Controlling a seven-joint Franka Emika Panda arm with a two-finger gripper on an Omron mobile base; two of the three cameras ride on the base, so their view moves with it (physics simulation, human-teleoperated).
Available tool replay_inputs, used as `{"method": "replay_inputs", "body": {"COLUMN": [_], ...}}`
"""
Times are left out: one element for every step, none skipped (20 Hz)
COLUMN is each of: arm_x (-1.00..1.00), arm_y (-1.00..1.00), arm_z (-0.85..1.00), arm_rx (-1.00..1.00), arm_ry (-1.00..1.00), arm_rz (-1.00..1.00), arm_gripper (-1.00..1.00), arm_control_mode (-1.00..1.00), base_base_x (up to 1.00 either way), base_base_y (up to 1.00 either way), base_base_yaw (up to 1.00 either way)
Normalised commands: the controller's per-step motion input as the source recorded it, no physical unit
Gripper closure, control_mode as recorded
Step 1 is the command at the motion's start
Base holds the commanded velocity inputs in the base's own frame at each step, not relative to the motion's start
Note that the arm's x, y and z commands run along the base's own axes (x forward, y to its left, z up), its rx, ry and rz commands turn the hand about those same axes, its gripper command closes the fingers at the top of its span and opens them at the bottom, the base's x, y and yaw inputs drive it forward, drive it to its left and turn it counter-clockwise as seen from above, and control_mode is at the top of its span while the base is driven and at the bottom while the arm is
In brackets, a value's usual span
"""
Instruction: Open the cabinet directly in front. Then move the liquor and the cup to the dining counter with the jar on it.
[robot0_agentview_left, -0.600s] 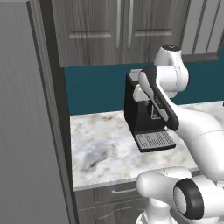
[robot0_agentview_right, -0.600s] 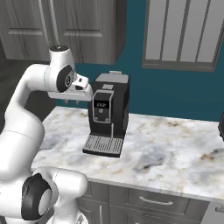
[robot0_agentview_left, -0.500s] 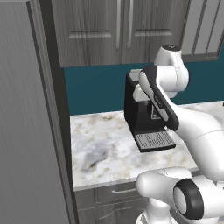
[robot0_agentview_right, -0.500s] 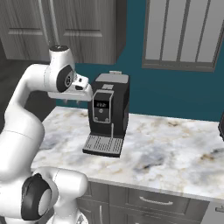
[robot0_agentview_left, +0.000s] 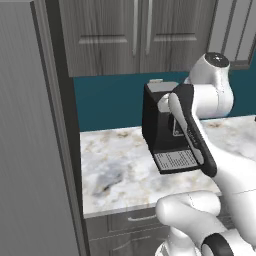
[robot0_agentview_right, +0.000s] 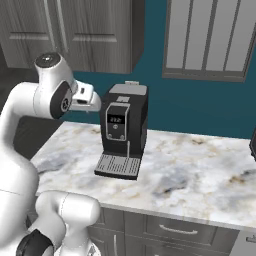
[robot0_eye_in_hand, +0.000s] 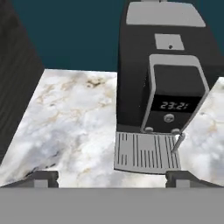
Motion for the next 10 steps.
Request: {"method": "replay_inputs", "body": {"arm_x": [-0.76, -0.81, -0.85, -0.90, -0.94, -0.94, -0.94, -0.94, -0.92, -0.91], "arm_y": [0.00, 0.00, 0.00, 0.00, 0.00, 0.00, 0.00, 0.00, 0.00, 0.00], "arm_z": [0.50, 0.50, 0.49, 0.49, 0.48, 0.46, 0.45, 0.44, 0.41, 0.39], "arm_rx": [0.00, 0.00, 0.00, 0.00, 0.00, 0.00, 0.00, 0.00, 0.00, 0.00], "arm_ry": [-0.60, -0.64, -0.66, -0.69, -0.71, -0.71, -0.71, -0.71, -0.70, -0.68], "arm_rz": [0.00, 0.00, 0.00, 0.00, 0.00, 0.00, 0.00, 0.00, 0.00, 0.00], "arm_gripper": [-1.00, -1.00, -1.00, -1.00, -1.00, -1.00, -1.00, -1.00, -1.00, -1.00], "arm_control_mode": [-1.00, -1.00, -1.00, -1.00, -1.00, -1.00, -1.00, -1.00, -1.00, -1.00], "base_base_x": [0.00, 0.00, 0.00, 0.00, 0.00, 0.00, 0.00, 0.00, 0.00, 0.00], "base_base_y": [0.00, 0.00, 0.00, 0.00, 0.00, 0.00, 0.00, 0.00, 0.00, 0.00], "base_base_yaw": [0.00, 0.00, 0.00, 0.00, 0.00, 0.00, 0.00, 0.00, 0.00, 0.00]}}
